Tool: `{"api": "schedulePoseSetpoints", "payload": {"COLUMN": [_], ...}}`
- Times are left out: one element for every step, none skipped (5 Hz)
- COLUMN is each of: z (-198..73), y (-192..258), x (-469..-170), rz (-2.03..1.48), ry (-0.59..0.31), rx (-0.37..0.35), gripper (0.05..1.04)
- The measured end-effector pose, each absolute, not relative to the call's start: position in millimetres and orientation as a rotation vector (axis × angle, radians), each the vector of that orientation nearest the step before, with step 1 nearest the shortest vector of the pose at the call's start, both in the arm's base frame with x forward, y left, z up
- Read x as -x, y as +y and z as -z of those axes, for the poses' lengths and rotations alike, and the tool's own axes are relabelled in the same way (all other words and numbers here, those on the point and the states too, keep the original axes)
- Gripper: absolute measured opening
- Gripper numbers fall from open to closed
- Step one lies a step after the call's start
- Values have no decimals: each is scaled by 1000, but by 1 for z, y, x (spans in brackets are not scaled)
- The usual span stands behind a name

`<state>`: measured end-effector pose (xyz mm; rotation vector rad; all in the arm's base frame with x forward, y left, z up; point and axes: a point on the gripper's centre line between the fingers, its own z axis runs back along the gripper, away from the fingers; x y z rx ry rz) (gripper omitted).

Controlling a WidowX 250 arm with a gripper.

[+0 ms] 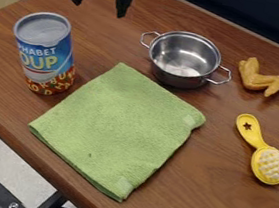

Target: Moved the can on the upper left of the table

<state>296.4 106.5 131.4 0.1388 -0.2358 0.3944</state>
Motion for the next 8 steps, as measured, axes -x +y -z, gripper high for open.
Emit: {"api": "schedulePoseSetpoints", "payload": {"z": [-123, -128, -143, -155, -143, -140, -135, -116], "y": [105, 106, 109, 116, 113, 122, 130, 133], "x": [-294, -293, -287, -273, -227, -184, -161, -152], "rz": [-393, -384, -352, -356, -279, -205, -183, -200], "ry": [-207, -187, -207, -226, -221, -238, -201, -139], "rx": [-131, -96, -52, -51, -67, -47, -43, -99], "gripper": [999, 999, 999, 999, 999, 999, 999, 999]}}
